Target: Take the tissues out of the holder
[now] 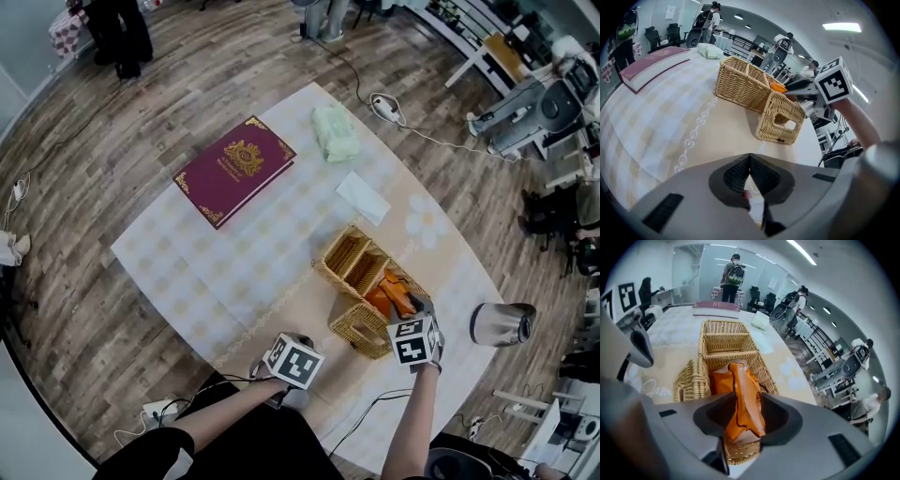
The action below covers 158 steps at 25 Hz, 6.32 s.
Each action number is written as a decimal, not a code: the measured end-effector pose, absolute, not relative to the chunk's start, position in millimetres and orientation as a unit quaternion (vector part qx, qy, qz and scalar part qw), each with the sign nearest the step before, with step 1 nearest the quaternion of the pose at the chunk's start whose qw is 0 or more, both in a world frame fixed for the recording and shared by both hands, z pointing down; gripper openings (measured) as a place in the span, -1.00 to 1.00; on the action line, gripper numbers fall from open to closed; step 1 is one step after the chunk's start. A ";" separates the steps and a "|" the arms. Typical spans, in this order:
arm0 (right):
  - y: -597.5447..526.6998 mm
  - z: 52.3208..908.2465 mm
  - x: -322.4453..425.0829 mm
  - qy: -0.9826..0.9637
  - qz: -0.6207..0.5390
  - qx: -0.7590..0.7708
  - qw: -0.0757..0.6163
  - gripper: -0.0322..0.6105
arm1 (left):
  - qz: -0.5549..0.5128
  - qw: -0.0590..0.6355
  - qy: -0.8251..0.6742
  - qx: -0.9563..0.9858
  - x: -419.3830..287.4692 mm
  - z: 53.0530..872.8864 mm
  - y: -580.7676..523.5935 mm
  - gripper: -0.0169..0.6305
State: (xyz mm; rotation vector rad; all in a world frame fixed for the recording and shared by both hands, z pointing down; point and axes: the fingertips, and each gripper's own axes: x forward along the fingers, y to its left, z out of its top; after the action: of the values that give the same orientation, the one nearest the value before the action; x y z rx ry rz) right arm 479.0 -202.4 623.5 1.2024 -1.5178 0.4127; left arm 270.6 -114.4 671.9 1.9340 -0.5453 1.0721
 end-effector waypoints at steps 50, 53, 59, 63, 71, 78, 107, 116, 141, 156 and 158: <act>-167.5 517.5 445.8 -0.667 0.184 0.614 0.381 -0.86 | 0.425 0.379 -0.209 0.795 263.5 645.4 -75.4 -0.93; -152.3 515.4 426.3 -0.681 0.193 0.605 0.364 -0.86 | 0.421 0.377 -0.213 0.797 258.6 640.2 -65.7 -0.93; -117.7 525.7 387.7 -0.696 0.217 0.589 0.349 -0.86 | 0.408 0.370 -0.227 0.803 247.8 630.0 -47.6 -0.93; -88.7 546.4 348.9 -0.713 0.242 0.563 0.341 -0.86 | 0.400 0.373 -0.241 0.802 234.6 626.2 -33.9 -0.93; -32.4 573.9 282.0 -0.735 0.280 0.521 0.332 -0.86 | 0.394 0.374 -0.266 0.797 201.9 623.8 4.5 -0.93; 2.9 574.1 242.2 -0.749 0.281 0.503 0.327 -0.86 | 0.381 0.376 -0.296 0.791 172.9 620.4 40.5 -0.93; 27.6 580.1 97.0 -0.763 0.322 0.476 0.297 -0.86 | 0.339 0.406 -0.372 0.763 31.5 616.1 51.3 -0.93; -32.2 572.7 35.8 -0.737 0.350 0.508 0.275 -0.86 | 0.345 0.389 -0.332 0.787 -22.7 606.9 -6.8 -0.93; -95.2 600.4 4.3 -0.672 0.419 0.550 0.266 -0.86 | 0.369 0.403 -0.287 0.787 -51.8 629.1 -96.3 -0.93; -203.5 588.6 20.1 -0.717 0.415 0.511 0.230 -0.86 | 0.386 0.369 -0.363 0.764 -47.5 597.2 -198.9 -0.93; -207.0 592.6 21.3 -0.713 0.422 0.512 0.224 -0.86 | 0.392 0.365 -0.363 0.762 -44.4 599.7 -203.9 -0.93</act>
State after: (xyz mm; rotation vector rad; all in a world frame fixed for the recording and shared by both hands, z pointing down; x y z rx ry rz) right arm 21.3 -207.0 592.6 1.4130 -1.9686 1.1654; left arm -44.4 -203.9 599.7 1.9598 -0.9336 1.0091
